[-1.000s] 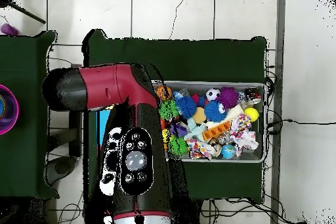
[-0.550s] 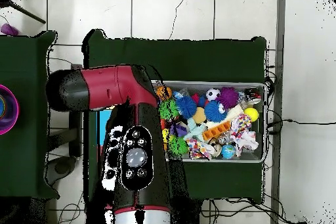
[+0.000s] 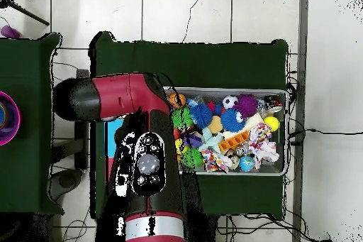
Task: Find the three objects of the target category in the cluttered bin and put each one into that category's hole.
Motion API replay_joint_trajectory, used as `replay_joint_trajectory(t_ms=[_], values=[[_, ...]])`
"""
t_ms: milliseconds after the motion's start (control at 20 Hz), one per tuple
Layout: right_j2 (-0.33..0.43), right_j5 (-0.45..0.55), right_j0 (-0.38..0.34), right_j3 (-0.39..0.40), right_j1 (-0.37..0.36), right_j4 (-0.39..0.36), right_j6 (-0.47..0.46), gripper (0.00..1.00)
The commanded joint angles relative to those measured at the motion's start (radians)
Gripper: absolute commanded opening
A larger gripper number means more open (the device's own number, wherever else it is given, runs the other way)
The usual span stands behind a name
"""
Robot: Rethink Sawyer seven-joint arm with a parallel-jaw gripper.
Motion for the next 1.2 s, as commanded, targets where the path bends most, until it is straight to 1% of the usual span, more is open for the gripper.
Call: replay_joint_trajectory(t_ms=[50, 250, 550, 900, 1200], values=[[0.058, -0.059, -0.029, 0.162, 0.049, -0.013, 0.086, 0.00], [0.050, -0.042, -0.023, 0.170, 0.037, -0.011, 0.092, 0.00], [0.056, -0.004, -0.028, 0.156, 0.037, -0.008, 0.072, 0.00], [0.076, 0.003, -0.045, 0.143, 0.056, -0.004, 0.046, 0.00], [0.077, 0.007, -0.041, 0.104, 0.084, -0.013, 0.043, 0.00]])
